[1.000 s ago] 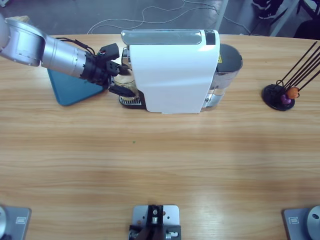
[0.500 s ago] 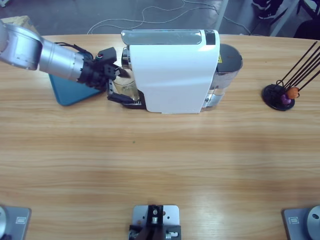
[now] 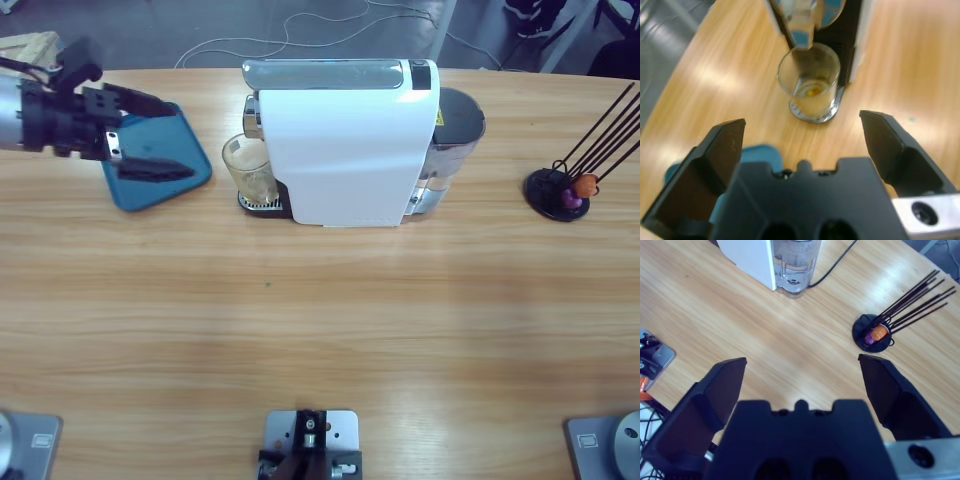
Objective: Pour coffee
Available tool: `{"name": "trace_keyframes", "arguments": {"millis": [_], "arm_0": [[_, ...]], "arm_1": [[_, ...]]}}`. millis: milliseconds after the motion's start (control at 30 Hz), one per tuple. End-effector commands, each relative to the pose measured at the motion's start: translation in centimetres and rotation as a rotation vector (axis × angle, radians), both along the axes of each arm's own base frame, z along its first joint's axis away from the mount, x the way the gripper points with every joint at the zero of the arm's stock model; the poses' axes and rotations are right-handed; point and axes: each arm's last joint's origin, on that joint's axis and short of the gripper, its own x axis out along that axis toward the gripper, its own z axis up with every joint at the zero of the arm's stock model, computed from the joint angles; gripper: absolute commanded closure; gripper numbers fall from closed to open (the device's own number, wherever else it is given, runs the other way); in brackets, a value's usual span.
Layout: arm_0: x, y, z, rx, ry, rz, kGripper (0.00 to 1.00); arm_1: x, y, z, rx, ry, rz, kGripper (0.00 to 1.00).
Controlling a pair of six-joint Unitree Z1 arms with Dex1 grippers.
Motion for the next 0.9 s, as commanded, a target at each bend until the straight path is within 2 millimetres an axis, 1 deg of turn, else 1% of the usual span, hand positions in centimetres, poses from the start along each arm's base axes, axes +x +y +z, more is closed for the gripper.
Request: {"name": "trace_keyframes", "arguments": {"millis": [33, 67, 100, 133, 167, 200, 233, 267, 300, 333, 433, 533, 700, 900], "arm_0": [[-7.0, 0.3, 4.8, -0.013, 0.024, 0.260, 0.000], [-7.9, 0.4, 5.2, -0.041, 0.052, 0.277, 0.000], [-8.4, 0.5, 5.3, -0.044, 0.068, 0.279, 0.000], [-8.9, 0.4, 5.3, -0.040, 0.083, 0.269, 0.000], [-9.3, 0.4, 5.3, -0.038, 0.098, 0.263, 0.000], [-9.7, 0.4, 5.2, -0.036, 0.110, 0.258, 0.000], [-10.0, 0.4, 5.3, -0.036, 0.119, 0.255, 0.000], [-10.3, 0.5, 5.3, -0.040, 0.124, 0.255, 0.002], [-10.5, 0.6, 5.2, -0.044, 0.127, 0.256, 0.004], [-10.7, 0.6, 5.2, -0.044, 0.129, 0.254, 0.004], [-10.6, 0.5, 4.7, -0.031, 0.141, 0.254, 0.004], [-10.0, 0.1, 4.0, -0.009, 0.158, 0.255, 0.004], [-9.8, 0.0, 3.6, -0.001, 0.169, 0.257, 0.004], [-10.0, 0.1, 3.3, 0.005, 0.174, 0.262, 0.004]], "arm_1": [[4.3, 4.6, 6.0, 0.081, -0.022, -0.089, 0.000], [5.8, 5.5, 6.8, 0.083, -0.006, -0.110, 0.000], [7.4, 6.5, 7.5, 0.076, 0.011, -0.141, 0.025], [9.2, 7.4, 8.1, 0.076, 0.041, -0.168, 0.152], [11.3, 8.3, 8.3, 0.081, 0.085, -0.183, 0.370], [13.4, 9.1, 8.5, 0.081, 0.134, -0.179, 0.529], [15.4, 9.9, 8.7, 0.080, 0.162, -0.173, 0.636], [17.4, 11.0, 8.8, 0.072, 0.165, -0.161, 0.872], [18.8, 11.9, 8.9, 0.067, 0.162, -0.130, 1.000], [20.1, 12.8, 8.9, 0.063, 0.156, -0.101, 1.000], [23.9, 15.5, 7.7, 0.020, 0.189, -0.095, 1.000], [26.4, 17.2, 6.5, -0.017, 0.231, -0.115, 1.000], [28.4, 17.9, 5.2, -0.034, 0.258, -0.145, 1.000], [29.7, 18.8, 3.5, -0.042, 0.304, -0.135, 1.000]]}}
